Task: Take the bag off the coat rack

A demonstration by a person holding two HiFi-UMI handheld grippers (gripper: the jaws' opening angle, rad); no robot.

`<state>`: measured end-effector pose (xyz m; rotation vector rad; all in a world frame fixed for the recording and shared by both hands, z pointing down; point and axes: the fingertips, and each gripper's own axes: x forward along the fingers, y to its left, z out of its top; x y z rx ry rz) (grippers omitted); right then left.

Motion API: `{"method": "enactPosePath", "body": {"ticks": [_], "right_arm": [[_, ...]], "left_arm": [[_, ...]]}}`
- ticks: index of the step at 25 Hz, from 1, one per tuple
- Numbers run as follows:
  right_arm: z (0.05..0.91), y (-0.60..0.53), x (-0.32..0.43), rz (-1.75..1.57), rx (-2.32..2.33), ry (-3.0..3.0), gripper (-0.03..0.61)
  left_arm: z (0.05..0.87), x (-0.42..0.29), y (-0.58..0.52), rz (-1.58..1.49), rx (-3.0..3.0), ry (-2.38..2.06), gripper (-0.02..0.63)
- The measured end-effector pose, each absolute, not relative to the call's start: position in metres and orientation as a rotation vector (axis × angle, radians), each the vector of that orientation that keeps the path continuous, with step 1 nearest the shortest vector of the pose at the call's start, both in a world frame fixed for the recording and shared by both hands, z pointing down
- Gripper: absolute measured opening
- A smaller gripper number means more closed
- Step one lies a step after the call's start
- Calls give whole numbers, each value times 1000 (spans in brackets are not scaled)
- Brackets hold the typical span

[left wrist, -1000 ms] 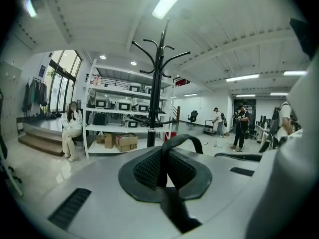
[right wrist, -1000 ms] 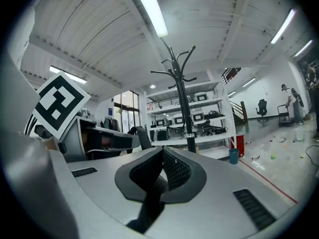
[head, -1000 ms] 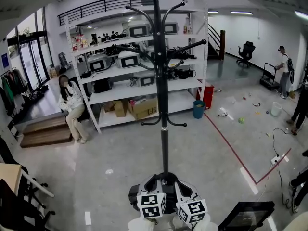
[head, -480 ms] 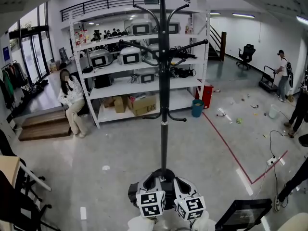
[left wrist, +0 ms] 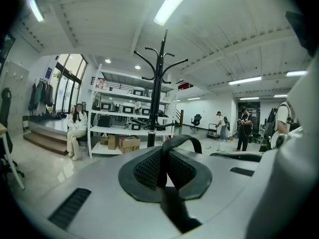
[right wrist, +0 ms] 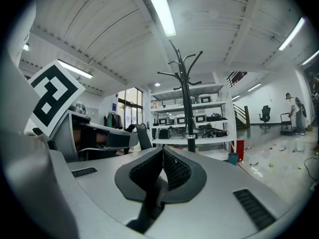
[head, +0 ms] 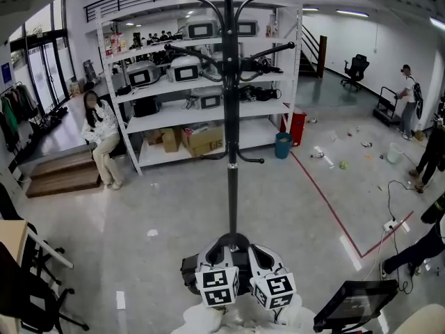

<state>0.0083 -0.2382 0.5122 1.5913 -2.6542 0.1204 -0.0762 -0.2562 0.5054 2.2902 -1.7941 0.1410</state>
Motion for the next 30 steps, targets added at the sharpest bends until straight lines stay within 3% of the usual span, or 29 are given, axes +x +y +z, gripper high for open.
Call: {"method": "enactPosePath", "body": {"ticks": [30], "right_arm": [[506, -242, 15, 86, 1604, -2638, 11]], "left_arm": [[502, -68, -262, 149, 2302, -1772, 15]]}}
